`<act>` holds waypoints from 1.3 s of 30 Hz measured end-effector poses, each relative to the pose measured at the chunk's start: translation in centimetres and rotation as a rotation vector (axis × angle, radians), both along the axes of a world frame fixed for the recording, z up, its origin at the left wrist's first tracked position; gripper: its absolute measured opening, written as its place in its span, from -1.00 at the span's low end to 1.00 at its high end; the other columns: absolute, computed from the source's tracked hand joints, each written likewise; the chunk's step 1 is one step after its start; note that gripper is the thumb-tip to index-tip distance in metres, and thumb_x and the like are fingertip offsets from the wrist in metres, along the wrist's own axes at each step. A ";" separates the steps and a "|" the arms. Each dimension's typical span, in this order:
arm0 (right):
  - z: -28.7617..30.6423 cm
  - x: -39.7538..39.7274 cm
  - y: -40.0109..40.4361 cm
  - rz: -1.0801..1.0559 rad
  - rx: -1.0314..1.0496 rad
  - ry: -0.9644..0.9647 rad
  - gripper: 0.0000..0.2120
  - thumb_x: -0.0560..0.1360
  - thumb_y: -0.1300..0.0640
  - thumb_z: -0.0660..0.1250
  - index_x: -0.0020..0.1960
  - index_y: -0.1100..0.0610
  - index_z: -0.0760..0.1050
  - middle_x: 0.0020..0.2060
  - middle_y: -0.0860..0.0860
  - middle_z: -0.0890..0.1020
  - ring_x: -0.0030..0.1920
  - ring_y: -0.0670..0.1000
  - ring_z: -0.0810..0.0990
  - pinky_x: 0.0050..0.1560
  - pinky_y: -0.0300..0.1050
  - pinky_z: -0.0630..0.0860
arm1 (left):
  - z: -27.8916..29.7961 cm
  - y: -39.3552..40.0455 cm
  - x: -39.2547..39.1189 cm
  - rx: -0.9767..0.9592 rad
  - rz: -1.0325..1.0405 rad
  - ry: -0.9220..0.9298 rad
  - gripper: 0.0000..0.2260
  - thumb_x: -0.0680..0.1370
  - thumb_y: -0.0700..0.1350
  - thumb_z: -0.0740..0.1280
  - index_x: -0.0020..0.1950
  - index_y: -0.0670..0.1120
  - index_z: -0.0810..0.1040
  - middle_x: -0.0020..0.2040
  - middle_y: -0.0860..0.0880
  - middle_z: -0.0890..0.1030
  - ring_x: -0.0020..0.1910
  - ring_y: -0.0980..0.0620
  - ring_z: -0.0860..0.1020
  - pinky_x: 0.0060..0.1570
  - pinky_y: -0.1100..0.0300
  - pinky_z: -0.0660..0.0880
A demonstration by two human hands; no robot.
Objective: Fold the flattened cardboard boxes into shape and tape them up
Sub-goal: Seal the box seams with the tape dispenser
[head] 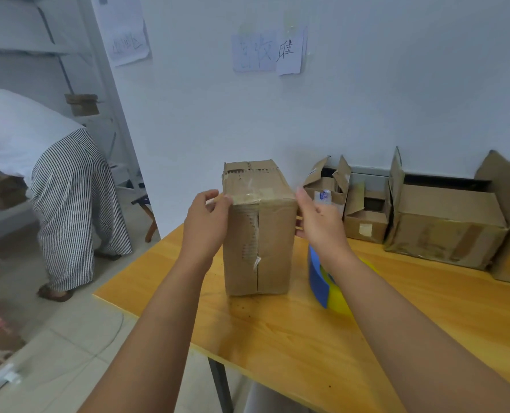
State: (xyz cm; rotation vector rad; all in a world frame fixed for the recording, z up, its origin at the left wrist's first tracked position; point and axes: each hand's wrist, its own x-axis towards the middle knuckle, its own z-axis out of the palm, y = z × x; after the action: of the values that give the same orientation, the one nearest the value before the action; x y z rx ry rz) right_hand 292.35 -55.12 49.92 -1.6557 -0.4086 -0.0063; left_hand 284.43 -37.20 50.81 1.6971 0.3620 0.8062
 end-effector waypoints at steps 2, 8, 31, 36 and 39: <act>0.6 -0.2 0.1 0.006 0.010 0.025 -0.32 0.58 -0.27 0.24 0.02 0.42 0.55 0.01 0.35 0.62 0.06 0.34 0.62 0.08 0.36 0.57 | 0.3 -0.3 0.0 0.001 0.000 0.037 -0.79 0.59 0.12 0.29 0.18 0.12 0.51 0.00 0.26 0.52 0.01 0.24 0.49 -0.21 0.30 0.35; 2.9 -1.4 -1.7 0.002 0.123 -0.070 -0.92 0.53 0.01 0.42 -0.04 -0.01 0.67 -0.12 -0.08 0.73 -0.04 -0.07 0.69 0.09 0.00 0.65 | 2.6 -1.4 -2.1 0.024 -0.120 -0.133 -0.82 0.52 0.07 0.40 0.11 0.20 0.55 0.05 0.23 0.65 0.02 0.28 0.60 -0.20 0.43 0.48; 2.5 -4.5 -31.9 -0.528 -0.202 -0.200 0.31 0.00 -0.69 0.30 0.59 -0.29 -0.18 0.60 -0.14 -0.14 0.59 0.01 -0.01 0.48 0.02 0.08 | -1.2 -23.8 2.9 0.015 -0.863 -0.122 -0.77 0.67 -0.22 0.22 0.29 0.02 0.39 0.18 -0.02 0.61 0.09 0.06 0.60 -0.05 0.18 0.55; -1.9 -4.3 -34.4 -0.625 -0.373 -0.133 0.33 -0.04 -0.72 0.29 0.52 -0.35 -0.31 0.56 -0.27 -0.16 0.60 0.05 -0.04 0.51 0.32 0.13 | -3.2 -27.2 5.2 0.326 -0.645 -0.071 -0.67 0.66 -0.19 0.24 0.34 0.17 0.45 0.19 0.11 0.50 0.10 0.28 0.49 0.12 0.30 0.47; -4.6 -4.2 -35.0 -0.762 -0.438 -0.126 0.28 -0.03 -0.75 0.20 0.47 -0.38 -0.36 0.55 -0.26 -0.16 0.60 0.11 -0.05 0.48 0.40 0.06 | -4.5 -29.0 6.9 0.295 -0.674 0.128 -0.59 0.68 -0.12 0.19 0.55 0.00 0.31 0.33 0.01 0.42 0.25 0.12 0.45 0.34 0.11 0.42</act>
State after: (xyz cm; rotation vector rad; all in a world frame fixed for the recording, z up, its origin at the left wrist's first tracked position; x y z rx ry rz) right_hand 288.13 -90.15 45.36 -2.1632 0.1644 -0.6276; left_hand 291.30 -66.21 46.31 1.9774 -0.2576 0.2568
